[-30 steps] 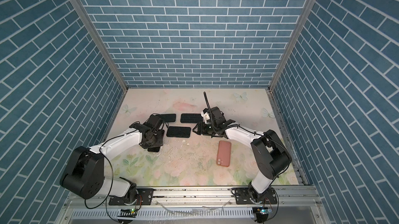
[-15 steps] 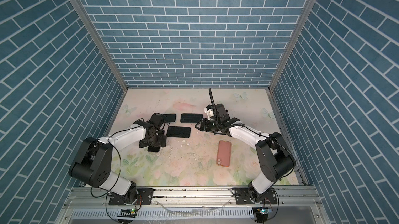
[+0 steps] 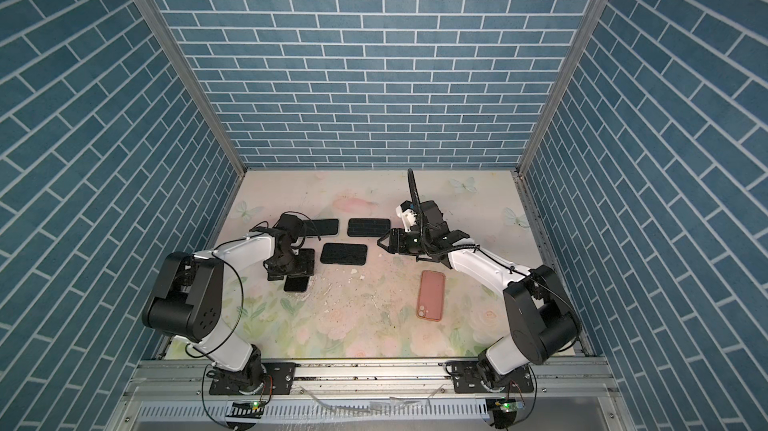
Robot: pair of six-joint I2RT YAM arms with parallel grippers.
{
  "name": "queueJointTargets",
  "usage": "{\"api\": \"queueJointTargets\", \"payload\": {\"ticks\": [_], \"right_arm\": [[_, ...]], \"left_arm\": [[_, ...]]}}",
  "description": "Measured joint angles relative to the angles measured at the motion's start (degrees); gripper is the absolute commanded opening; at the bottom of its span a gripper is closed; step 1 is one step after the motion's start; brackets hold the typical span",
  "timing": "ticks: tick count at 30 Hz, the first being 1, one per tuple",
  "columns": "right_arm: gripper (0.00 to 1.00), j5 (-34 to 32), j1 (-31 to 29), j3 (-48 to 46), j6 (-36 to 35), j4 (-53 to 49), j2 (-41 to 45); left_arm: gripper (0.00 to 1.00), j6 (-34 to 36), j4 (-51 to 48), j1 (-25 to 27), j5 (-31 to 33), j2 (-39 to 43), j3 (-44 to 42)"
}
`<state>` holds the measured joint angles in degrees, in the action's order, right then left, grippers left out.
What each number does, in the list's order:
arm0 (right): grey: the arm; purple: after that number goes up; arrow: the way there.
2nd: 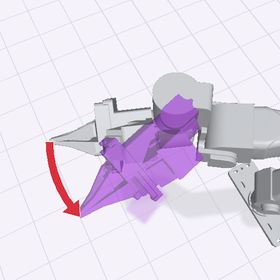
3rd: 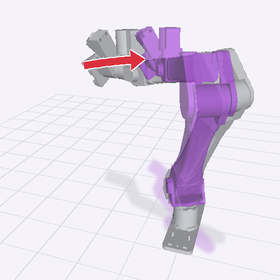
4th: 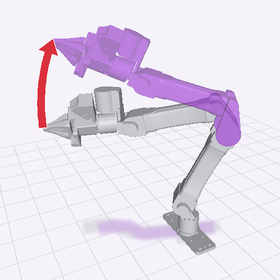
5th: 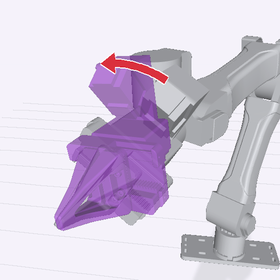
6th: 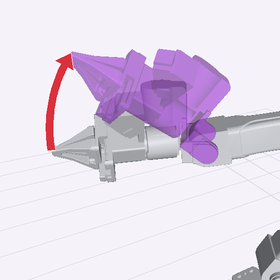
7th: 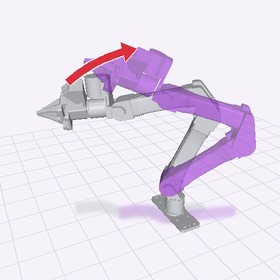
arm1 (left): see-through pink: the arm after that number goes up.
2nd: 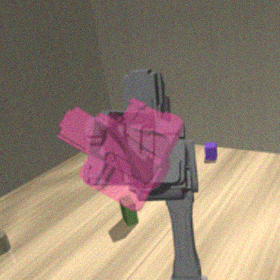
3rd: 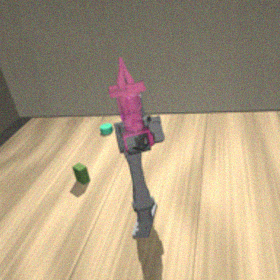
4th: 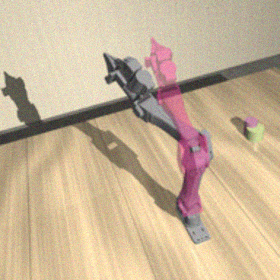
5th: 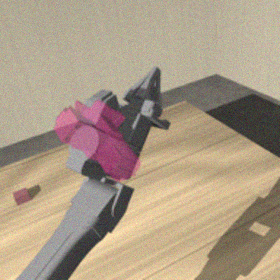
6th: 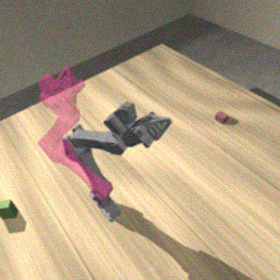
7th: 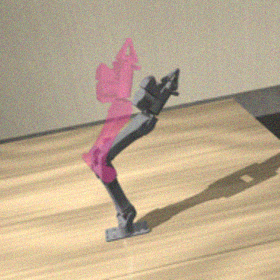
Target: Put the phone into the phone case
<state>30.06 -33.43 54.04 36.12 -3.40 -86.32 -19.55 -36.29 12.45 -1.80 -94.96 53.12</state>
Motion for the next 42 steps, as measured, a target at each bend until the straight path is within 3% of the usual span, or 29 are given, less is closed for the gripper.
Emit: {"api": "queueJointTargets", "payload": {"ticks": [9,19,28,42], "right_arm": [[0.59,-0.2,0.5,-2.1,0.0,0.4,3.0],[0.59,-0.5,0.5,-2.0,0.0,0.4,3.8],[0.59,0.2,0.6,0.1,0.0,-1.6,2.8],[0.58,10.9,-3.1,15.8,4.2,1.6,-16.9]], "left_arm": [[0.64,0.3,-0.3,0.1,0.2,-0.9,1.1],[0.63,-0.5,1.1,0.7,-0.7,1.5,-1.2],[0.63,-3.2,4.2,1.5,-6.1,13.5,-7.2],[0.63,-4.0,9.7,6.8,-11.9,19.1,-9.6]]}}
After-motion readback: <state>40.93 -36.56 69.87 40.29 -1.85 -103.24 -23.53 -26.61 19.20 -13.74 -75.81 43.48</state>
